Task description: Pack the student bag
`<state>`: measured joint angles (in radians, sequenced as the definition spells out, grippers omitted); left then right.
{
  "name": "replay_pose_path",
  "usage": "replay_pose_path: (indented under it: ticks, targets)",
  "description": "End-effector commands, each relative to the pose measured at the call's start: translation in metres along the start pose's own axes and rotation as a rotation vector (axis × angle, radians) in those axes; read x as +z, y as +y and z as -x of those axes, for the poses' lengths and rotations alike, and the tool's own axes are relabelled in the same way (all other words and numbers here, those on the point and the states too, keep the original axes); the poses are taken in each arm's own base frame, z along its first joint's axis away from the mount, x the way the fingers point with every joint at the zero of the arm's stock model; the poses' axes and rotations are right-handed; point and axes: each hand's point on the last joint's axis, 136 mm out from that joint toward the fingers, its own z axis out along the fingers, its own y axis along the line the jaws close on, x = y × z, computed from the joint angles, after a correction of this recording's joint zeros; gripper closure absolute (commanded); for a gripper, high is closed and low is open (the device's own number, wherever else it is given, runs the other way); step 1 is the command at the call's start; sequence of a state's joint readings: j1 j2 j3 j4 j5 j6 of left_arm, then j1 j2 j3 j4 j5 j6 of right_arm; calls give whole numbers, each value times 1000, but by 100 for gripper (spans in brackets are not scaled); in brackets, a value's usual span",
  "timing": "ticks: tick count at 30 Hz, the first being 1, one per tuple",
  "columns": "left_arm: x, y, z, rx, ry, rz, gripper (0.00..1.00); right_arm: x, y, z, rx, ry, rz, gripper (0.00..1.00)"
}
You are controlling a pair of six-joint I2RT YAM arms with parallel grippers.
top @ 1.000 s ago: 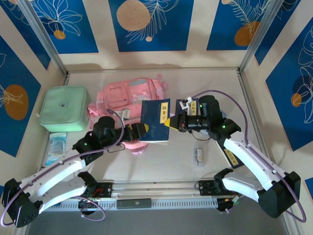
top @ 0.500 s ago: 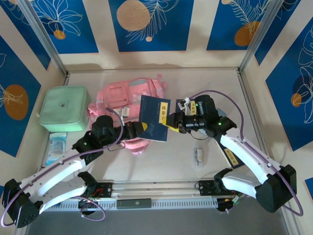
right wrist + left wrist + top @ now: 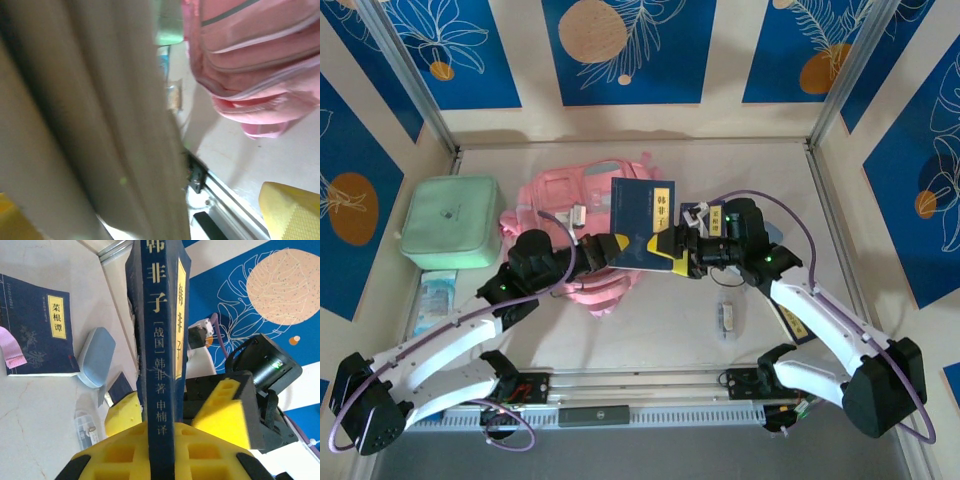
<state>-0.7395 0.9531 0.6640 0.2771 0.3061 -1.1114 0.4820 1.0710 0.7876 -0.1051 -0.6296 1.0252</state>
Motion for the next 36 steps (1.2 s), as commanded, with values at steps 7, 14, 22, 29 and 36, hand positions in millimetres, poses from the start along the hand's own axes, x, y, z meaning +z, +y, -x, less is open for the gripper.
replay_pose_path:
  ticks: [7,14,22,29,36]
  targets:
    - [-7,-3,16,13,-81,20,100,-11,40,-3,-121,-33,133,21]
    - [-3,2,12,12,-54,41,100,-2,28,-2,-88,-16,87,44]
    - [-3,14,7,30,-26,106,100,-4,22,-2,-103,-31,26,86]
    - [-5,25,-2,127,43,169,60,-17,9,1,-85,-59,-103,100]
    - [-42,84,10,536,157,614,45,-50,-39,6,72,-117,-239,100]
